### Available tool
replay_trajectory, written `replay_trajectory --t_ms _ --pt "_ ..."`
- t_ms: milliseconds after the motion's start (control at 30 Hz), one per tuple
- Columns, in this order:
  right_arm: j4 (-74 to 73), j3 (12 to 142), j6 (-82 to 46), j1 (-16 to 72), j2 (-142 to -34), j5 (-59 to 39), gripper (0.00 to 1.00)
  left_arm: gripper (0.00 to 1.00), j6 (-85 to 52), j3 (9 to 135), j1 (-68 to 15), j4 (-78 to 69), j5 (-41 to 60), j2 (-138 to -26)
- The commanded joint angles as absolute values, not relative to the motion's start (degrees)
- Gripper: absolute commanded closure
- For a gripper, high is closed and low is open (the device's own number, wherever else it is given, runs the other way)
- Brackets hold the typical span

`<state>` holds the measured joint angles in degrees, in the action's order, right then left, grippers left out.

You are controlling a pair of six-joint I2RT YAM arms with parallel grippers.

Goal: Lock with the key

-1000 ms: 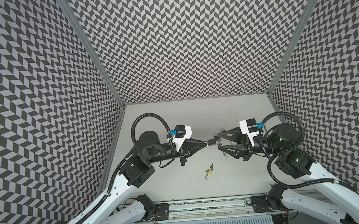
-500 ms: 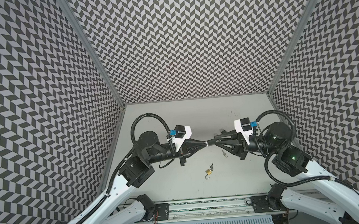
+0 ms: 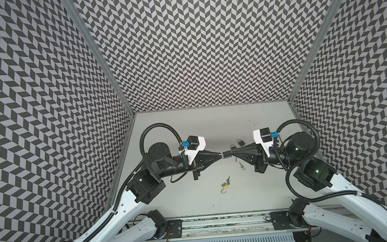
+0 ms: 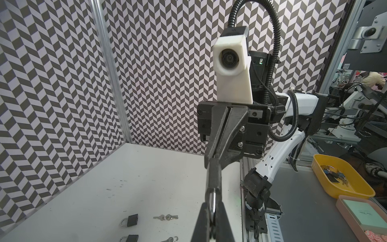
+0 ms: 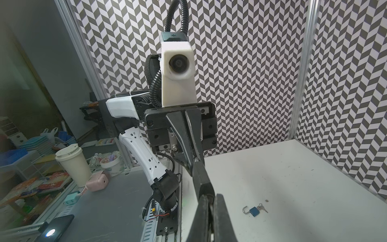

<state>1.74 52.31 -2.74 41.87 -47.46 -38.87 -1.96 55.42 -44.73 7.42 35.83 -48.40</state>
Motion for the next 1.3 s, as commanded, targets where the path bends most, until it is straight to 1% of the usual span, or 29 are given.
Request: replay_trajectory --t_ms 0,233,367,667,767,833,933,1033,1133,1167,1267 --pt "0.52 52.89 -2.02 42.1 -46.99 -39.58 1.0 1.0 -0.53 56.96 -44.12 7.05 34.47 -46.81" --pt "0.01 52.02 -1.95 41.66 -44.45 -34.82 1.0 1.0 0.21 56.87 -42.97 8.83 33.1 -45.0" --pt "-1.78 50.32 -2.82 41.49 -42.53 -29.08 1.0 1.0 0.44 56.69 -42.58 9.82 31.34 -44.39" --pt "-12.81 39.3 -10.43 41.4 -38.39 -15.31 1.0 1.0 -4.92 53.85 -42.72 9.02 19.98 -44.7" --pt "-12.68 36.72 -14.22 41.4 -38.69 -10.16 1.0 1.0 -7.47 53.53 -42.93 10.72 16.48 -46.74" --pt "-11.27 36.18 -16.81 41.4 -39.5 -8.56 1.0 1.0 -10.28 52.25 -45.03 10.04 12.77 -46.91" --pt "-9.95 33.6 -21.41 41.48 -39.91 -7.16 1.0 1.0 -13.55 47.53 -50.54 5.41 5.53 -45.78" --pt "-8.24 30.11 -28.04 42.04 -40.56 -4.78 1.0 1.0 -17.66 43.64 -53.33 3.07 1.35 -47.61" --pt "-4.06 27.79 -32.76 44.53 -41.25 -0.27 1.0 1.0 -22.18 38.9 -55.22 -0.83 -1.25 -49.18" --pt "-1.89 26.93 -34.92 45.88 -41.18 2.61 1.0 1.0 -23.85 37.08 -55.6 -2.82 -1.27 -49.59" --pt "1.19 23.79 -39.76 48.75 -40.23 6.99 1.0 1.0 -27.6 32.13 -56.16 -7.59 -1.96 -50.18"
